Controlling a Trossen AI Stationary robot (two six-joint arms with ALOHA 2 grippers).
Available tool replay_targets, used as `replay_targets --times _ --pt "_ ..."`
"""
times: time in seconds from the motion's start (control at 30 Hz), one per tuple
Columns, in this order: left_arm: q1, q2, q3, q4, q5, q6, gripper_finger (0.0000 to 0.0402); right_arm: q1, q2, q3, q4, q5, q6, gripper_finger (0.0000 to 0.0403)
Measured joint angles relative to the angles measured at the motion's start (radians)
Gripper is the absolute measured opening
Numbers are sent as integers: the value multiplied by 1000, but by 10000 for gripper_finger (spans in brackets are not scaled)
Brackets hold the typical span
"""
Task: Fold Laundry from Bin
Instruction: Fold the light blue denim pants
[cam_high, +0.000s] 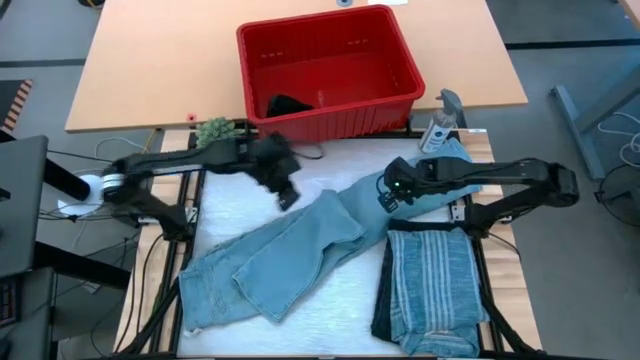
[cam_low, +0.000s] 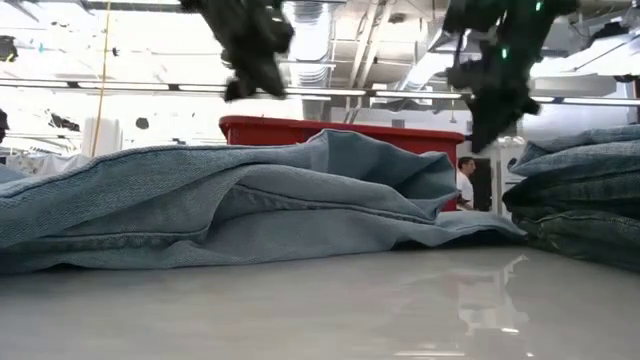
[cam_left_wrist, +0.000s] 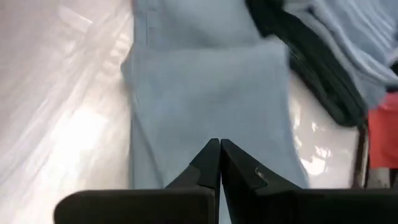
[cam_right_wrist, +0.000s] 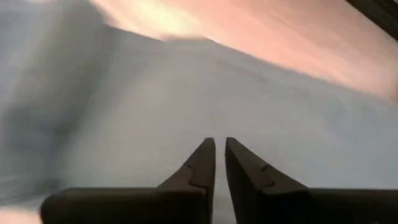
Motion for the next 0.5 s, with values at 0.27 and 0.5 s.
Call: replay_targets --times 0.27,0.5 --pt "-313 -414 -171 -195 -291 -371 0 118 -11 11 77 -25 -37 76" --pt "-583 -566 -366 -208 -337 -681 61 158 68 9 89 -30 -43 87"
